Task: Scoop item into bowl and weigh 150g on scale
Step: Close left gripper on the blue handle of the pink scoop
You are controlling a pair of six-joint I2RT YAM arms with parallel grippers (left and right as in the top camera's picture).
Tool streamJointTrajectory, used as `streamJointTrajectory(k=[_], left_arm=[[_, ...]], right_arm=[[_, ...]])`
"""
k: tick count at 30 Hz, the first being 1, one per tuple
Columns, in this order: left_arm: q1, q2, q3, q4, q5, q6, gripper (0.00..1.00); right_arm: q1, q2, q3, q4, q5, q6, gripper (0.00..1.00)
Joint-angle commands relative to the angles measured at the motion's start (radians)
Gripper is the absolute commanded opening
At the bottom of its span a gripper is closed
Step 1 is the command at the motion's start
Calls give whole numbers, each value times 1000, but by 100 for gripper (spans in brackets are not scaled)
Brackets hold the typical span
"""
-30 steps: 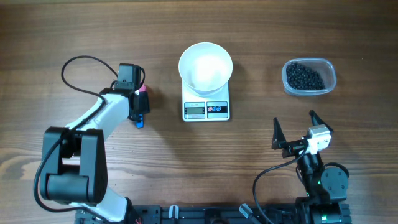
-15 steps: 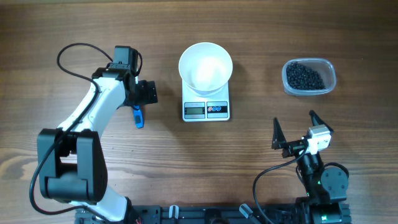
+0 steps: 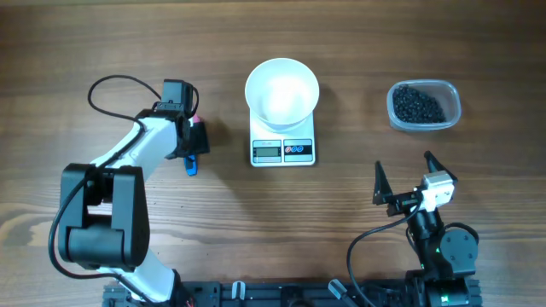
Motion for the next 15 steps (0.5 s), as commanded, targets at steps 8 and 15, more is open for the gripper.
streamJointTrajectory(k=[8,15], left_arm=[[6,16,-33,-34,1,-3,42],[6,16,-33,-73,0,-29,34]], right_arm=[[-3,-7,0,5,21,19,100],[-3,-7,0,5,21,19,100]])
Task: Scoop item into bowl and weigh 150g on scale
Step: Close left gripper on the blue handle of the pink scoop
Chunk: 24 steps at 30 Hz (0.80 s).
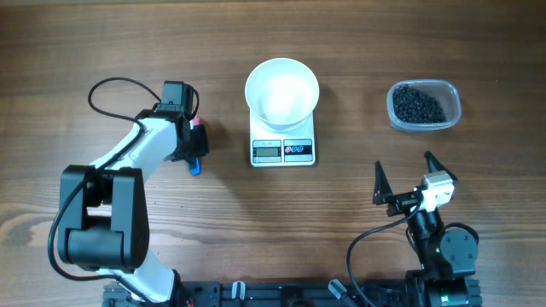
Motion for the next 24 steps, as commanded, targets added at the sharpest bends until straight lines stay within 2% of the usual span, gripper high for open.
streamJointTrajectory(k=[1,4,8,16,21,24], left_arm=[[6,23,-30,-19,-4,-19,34],[6,23,-30,-13,-6,-20,35],[6,23,-30,6,-79,-97,34],[6,23,-30,23,-74,-102,33],[6,23,-30,17,4,-102,27],[6,23,-30,5,4,-102,22]], right_arm=[[-3,-7,0,5,20,19,100],[-3,-7,0,5,20,19,100],[-3,-7,0,5,20,19,100],[-3,-7,0,5,21,19,100],[-3,-7,0,5,20,19,100],[-3,-7,0,5,21,19,100]])
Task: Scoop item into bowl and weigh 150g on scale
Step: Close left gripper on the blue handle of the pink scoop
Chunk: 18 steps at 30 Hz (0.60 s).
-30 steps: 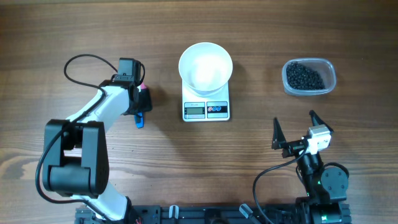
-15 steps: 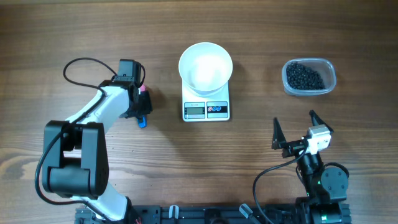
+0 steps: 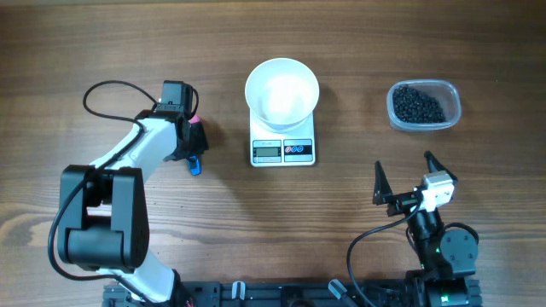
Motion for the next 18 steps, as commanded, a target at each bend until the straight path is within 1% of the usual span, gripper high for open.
streamJointTrajectory(k=[1,2,4,6,8,13,16,17,18], left_arm=[[5,24,-28,-23,23,-6,20],[5,24,-28,-27,23,-6,19],[5,24,-28,-27,23,-6,13],[5,24,-28,-27,23,-5,15],[5,24,-28,-27,23,-5,20],[5,24,-28,-27,23,-5,26],[5,24,-28,-27,23,-5,27],[5,24,-28,-27,23,-5,25],[5,24,-28,-27,23,-5,21]], right_arm=[[-3,-7,0,5,21,19,100],[-3,-7,0,5,21,19,100],[-3,-7,0,5,21,19,100],[-3,-7,0,5,21,19,100],[-3,-7,0,5,21,19,99],[-3,-7,0,5,21,19,100],[-3,-7,0,5,21,19,100],[-3,-7,0,5,21,19,100],[-3,-7,0,5,21,19,100]])
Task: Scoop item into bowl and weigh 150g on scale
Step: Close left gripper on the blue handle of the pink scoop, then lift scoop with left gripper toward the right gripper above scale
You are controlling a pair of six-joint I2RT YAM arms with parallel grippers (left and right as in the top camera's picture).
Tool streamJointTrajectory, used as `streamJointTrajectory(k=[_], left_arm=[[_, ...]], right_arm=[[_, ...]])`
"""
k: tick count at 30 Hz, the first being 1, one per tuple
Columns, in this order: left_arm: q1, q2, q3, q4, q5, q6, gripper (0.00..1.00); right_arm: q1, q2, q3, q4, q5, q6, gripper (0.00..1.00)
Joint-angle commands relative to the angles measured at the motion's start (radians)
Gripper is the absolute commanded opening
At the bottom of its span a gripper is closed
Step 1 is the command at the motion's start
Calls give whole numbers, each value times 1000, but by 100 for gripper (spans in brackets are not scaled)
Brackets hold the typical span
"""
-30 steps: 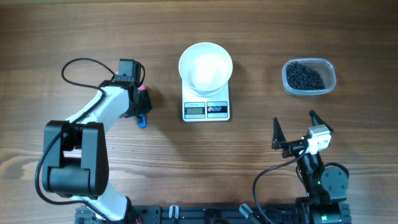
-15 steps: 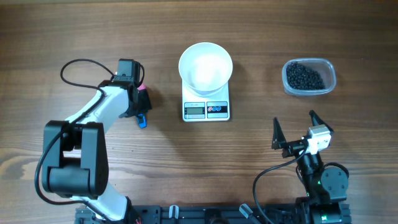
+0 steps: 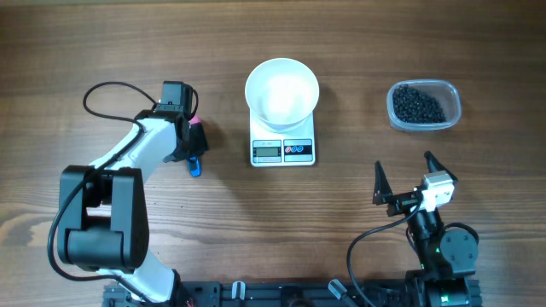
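Observation:
A white bowl [image 3: 281,92] stands on the white scale [image 3: 283,147] at the table's middle back. A clear tub of dark beads [image 3: 424,105] sits at the back right. Left of the scale lies a scoop [image 3: 194,165] with a blue end toward me and a pink end at the back. My left gripper [image 3: 196,145] is down over its middle, shut on it, and the wrist hides most of the fingers. My right gripper [image 3: 403,181] stands open near the front right, nothing between its fingers.
The left arm's black cable [image 3: 111,89] loops over the table behind the arm. The right arm's base [image 3: 442,247] sits at the front edge. Bare wood lies between the scale and the tub.
My left gripper was down over the scoop left of the scale. The scoop's blue end then lay slightly further right, and after that the arm's cable loop had shifted left. The gripper has stayed there since. The right arm has not moved.

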Motion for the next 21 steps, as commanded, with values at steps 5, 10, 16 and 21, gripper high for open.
streamJointTrajectory(k=[5,10,16,21], left_arm=[[2,16,5,-43,16,-3,15],[3,-21,110,-148,23,-64,13],[74,-75,216,-246,230,-164,12],[256,-90,230,-213,700,-266,12]], right_arm=[[-3,-7,0,5,21,19,100],[-3,-7,0,5,21,19,100],[-3,-7,0,5,20,19,100],[-3,-7,0,5,21,19,100]])
